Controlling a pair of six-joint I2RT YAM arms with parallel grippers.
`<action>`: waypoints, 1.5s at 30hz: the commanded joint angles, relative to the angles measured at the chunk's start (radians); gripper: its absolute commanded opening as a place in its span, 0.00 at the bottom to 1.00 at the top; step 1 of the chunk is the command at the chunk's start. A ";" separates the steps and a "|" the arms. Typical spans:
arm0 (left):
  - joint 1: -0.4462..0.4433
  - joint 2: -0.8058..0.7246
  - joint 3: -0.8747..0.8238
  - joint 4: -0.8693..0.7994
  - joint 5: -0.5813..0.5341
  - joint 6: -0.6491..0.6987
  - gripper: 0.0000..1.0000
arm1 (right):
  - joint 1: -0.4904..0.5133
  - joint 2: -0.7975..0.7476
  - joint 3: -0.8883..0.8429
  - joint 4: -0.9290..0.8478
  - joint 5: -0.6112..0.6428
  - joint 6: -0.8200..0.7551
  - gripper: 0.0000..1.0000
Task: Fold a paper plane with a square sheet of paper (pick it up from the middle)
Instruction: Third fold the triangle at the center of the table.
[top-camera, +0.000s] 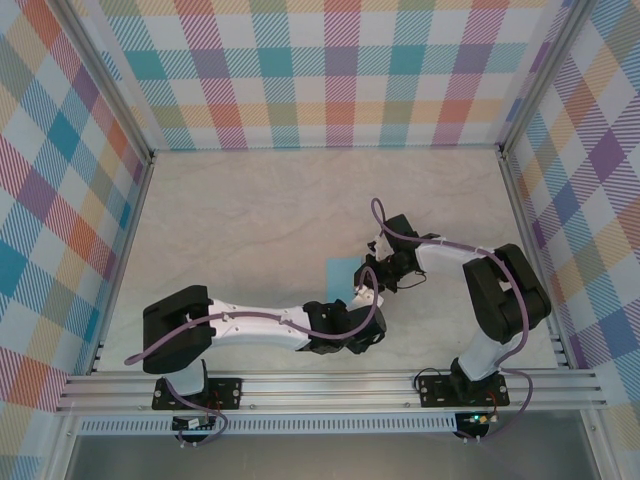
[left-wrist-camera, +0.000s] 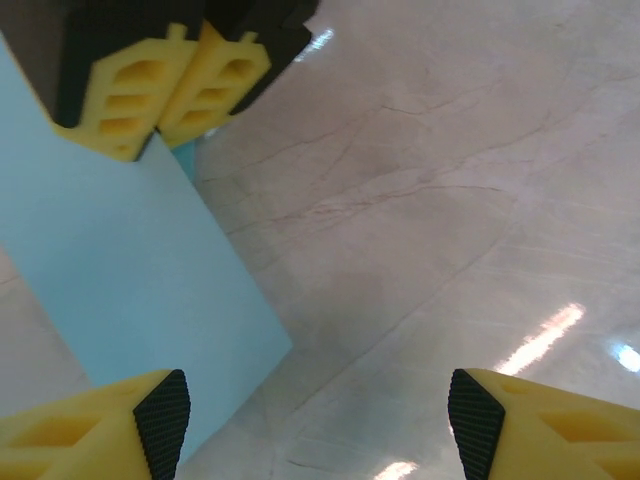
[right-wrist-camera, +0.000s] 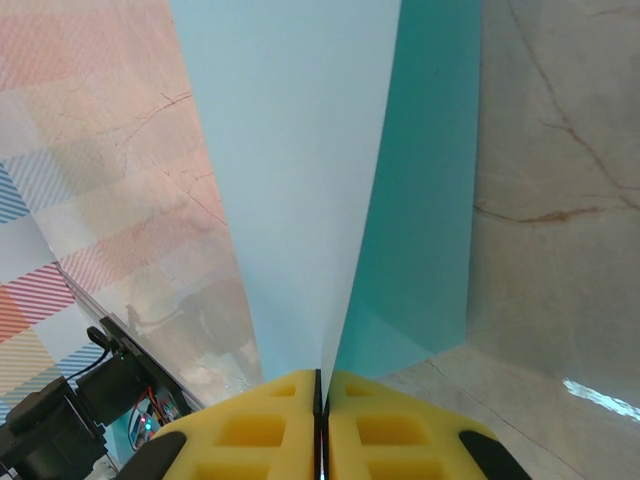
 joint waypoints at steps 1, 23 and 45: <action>-0.008 0.000 0.023 -0.055 -0.129 -0.018 0.71 | -0.001 0.011 0.012 -0.006 -0.021 0.003 0.10; 0.049 -0.077 -0.052 -0.014 -0.082 -0.029 0.08 | -0.001 0.005 0.019 -0.036 0.007 -0.008 0.13; 0.011 0.039 0.012 -0.033 -0.164 0.033 0.52 | 0.000 0.020 0.046 -0.045 0.006 -0.006 0.12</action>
